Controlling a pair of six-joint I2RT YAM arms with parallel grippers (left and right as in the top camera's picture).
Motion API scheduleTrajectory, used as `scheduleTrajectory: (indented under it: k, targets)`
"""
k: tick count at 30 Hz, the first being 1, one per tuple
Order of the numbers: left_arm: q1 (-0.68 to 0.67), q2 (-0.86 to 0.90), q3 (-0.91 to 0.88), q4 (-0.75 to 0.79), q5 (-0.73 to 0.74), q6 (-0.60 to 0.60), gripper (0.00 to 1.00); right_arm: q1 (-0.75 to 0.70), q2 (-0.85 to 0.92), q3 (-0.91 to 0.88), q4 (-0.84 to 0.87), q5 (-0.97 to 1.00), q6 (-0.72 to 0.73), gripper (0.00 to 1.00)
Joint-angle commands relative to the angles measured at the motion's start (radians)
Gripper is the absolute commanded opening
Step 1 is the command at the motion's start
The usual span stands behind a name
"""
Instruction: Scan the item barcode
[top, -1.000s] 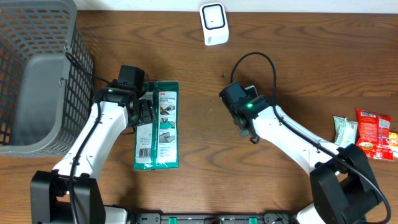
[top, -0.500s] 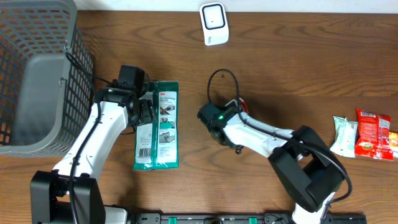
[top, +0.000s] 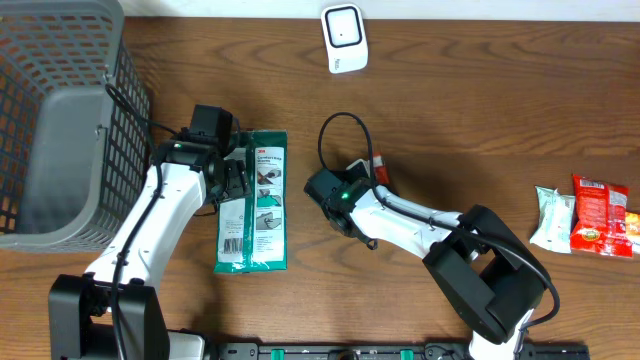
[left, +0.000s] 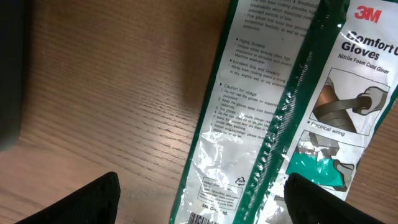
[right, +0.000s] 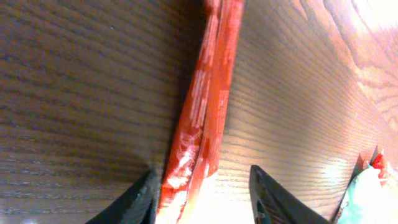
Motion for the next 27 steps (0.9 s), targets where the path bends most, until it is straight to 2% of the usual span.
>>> scheduleTrajectory:
  k: [1, 5, 9, 11, 12, 15, 21, 27]
  targets:
    - [0.006, -0.007, 0.015, 0.0, -0.006, 0.005, 0.85, 0.007, 0.01, -0.002, 0.01, -0.188, 0.014, 0.47]
    - [0.006, -0.007, 0.015, 0.0, -0.006, 0.005, 0.85, -0.008, -0.038, 0.029, 0.006, -0.237, -0.005, 0.53]
    - [0.006, -0.007, 0.015, 0.0, -0.006, 0.005, 0.85, -0.055, -0.091, 0.058, 0.008, -0.318, -0.005, 0.51]
    - [0.006, -0.007, 0.015, 0.0, -0.006, 0.005, 0.85, -0.094, -0.111, 0.063, 0.026, -0.387, -0.005, 0.42]
    - [0.006, -0.007, 0.015, 0.0, -0.006, 0.005, 0.85, -0.117, -0.116, 0.063, 0.037, -0.426, -0.005, 0.34]
    - [0.006, -0.007, 0.015, 0.0, -0.006, 0.005, 0.85, -0.196, -0.113, 0.062, 0.064, -0.509, 0.0, 0.02]
    - [0.006, -0.007, 0.014, 0.0, -0.006, 0.005, 0.85, -0.285, -0.109, 0.061, 0.126, -0.54, -0.001, 0.01]
    - [0.006, -0.007, 0.014, 0.0, -0.006, 0.005, 0.85, -0.286, -0.109, 0.061, 0.212, -0.543, -0.001, 0.01]
